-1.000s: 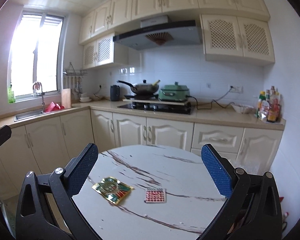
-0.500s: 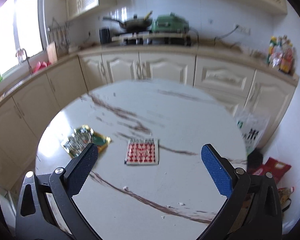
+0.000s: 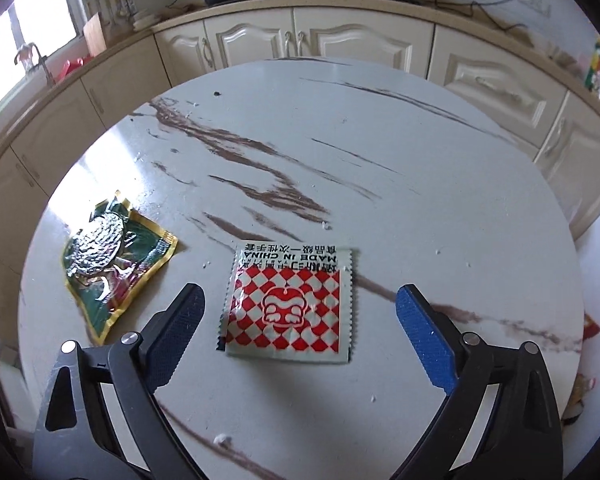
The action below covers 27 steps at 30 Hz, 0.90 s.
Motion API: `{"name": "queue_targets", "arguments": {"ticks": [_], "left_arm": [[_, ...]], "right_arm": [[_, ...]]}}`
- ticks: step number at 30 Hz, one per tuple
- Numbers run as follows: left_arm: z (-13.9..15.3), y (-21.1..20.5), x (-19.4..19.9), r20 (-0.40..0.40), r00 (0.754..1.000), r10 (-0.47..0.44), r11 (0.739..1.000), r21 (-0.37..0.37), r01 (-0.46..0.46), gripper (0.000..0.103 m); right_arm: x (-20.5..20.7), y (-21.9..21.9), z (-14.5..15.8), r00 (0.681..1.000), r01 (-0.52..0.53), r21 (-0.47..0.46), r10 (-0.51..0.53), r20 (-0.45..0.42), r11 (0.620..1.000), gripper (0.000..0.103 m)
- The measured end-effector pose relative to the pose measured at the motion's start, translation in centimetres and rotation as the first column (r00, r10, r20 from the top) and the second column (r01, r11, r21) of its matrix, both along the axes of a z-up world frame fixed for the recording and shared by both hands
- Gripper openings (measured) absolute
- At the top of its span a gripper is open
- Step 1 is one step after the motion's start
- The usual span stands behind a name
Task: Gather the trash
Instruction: 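Grasp the red-checked sachet on the table with the right gripper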
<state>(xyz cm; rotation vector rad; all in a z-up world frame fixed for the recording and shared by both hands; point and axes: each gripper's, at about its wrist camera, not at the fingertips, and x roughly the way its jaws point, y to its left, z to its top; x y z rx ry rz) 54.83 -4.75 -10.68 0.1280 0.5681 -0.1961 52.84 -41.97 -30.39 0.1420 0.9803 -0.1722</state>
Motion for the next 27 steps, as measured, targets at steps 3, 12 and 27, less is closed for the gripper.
{"name": "queue_targets", "arguments": {"ticks": [3, 12, 27], "left_arm": [[0.0, 0.1, 0.7, -0.009, 1.0, -0.006, 1.0, -0.004, 0.006, 0.102], [-0.1, 1.8, -0.9, -0.007, 1.0, -0.009, 1.0, -0.026, 0.009, 0.102], [-1.2, 3.8, -4.7, -0.027, 1.0, -0.01, 0.999, -0.048, 0.009, 0.102]], "right_arm": [[0.4, 0.7, 0.1, 1.0, -0.022, -0.056, 0.022, -0.001, 0.998, 0.084], [0.1, 0.7, 0.6, 0.997, -0.068, -0.055, 0.069, 0.026, 0.996, 0.054], [-0.3, 0.0, 0.8, 0.995, -0.088, -0.022, 0.089, 0.048, 0.996, 0.01]]}}
